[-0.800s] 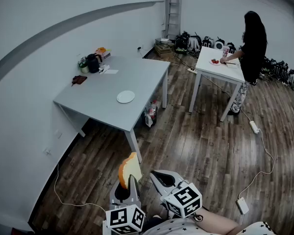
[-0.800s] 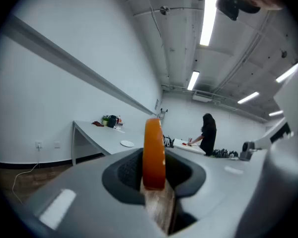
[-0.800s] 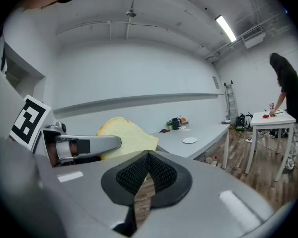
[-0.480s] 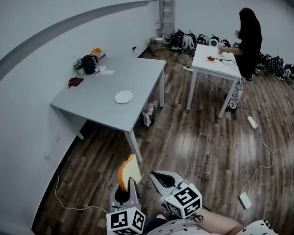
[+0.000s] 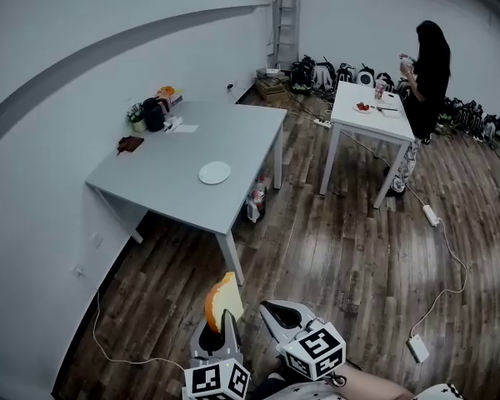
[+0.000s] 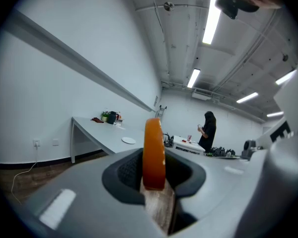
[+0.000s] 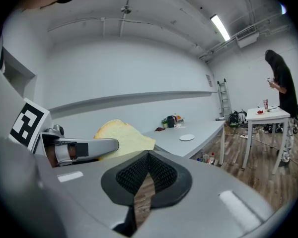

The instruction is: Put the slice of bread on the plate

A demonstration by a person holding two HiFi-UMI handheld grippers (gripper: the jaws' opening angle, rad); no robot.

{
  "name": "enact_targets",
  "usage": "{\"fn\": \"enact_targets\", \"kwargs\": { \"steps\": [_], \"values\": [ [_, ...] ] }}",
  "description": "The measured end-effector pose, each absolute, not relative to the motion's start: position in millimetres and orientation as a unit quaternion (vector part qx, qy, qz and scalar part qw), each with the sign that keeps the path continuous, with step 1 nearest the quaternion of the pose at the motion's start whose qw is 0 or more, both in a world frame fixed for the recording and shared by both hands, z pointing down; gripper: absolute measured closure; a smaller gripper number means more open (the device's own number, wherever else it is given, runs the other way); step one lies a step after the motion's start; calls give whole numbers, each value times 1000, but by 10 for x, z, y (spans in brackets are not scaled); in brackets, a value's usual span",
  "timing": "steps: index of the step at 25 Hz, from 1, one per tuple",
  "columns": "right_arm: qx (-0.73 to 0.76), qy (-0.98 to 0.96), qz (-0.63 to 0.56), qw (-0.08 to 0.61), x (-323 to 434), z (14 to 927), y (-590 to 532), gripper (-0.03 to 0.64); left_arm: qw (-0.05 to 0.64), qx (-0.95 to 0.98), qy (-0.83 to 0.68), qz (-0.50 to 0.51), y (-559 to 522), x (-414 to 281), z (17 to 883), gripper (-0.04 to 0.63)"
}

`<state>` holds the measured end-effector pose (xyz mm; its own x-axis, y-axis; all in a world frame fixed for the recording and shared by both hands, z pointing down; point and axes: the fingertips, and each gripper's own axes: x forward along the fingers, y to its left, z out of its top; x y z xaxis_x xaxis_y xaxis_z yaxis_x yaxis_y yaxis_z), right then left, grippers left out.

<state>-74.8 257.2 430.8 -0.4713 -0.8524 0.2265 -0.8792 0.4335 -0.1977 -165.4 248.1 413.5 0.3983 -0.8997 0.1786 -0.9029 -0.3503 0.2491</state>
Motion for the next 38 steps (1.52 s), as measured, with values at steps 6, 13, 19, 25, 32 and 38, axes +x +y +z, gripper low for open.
{"fn": "enact_targets", "kwargs": {
  "steps": [6, 13, 19, 25, 32, 38],
  "values": [
    [510, -847, 143, 43, -645, 4316, 2109, 618, 156, 821, -549, 5, 2044, -1546, 4181, 502],
    [495, -859, 127, 41, -485, 4241, 1189, 618, 161, 817, -554, -3, 1177, -1373, 4162, 502],
    [487, -865, 117, 38, -232, 4123, 388, 618, 168, 809, -564, -15, 414, -1155, 4094, 502],
    [476, -871, 116, 42, -44, 4162, -240, 617, 190, 795, -575, -25, -242, -1026, 4180, 502],
    [469, -872, 132, 52, 99, 4315, -777, 617, 204, 787, -582, -8, -853, -939, 4298, 502],
    [467, -871, 134, 73, 105, 4464, -1340, 617, 218, 780, -586, 13, -1542, -963, 4516, 502]
  ]
}}
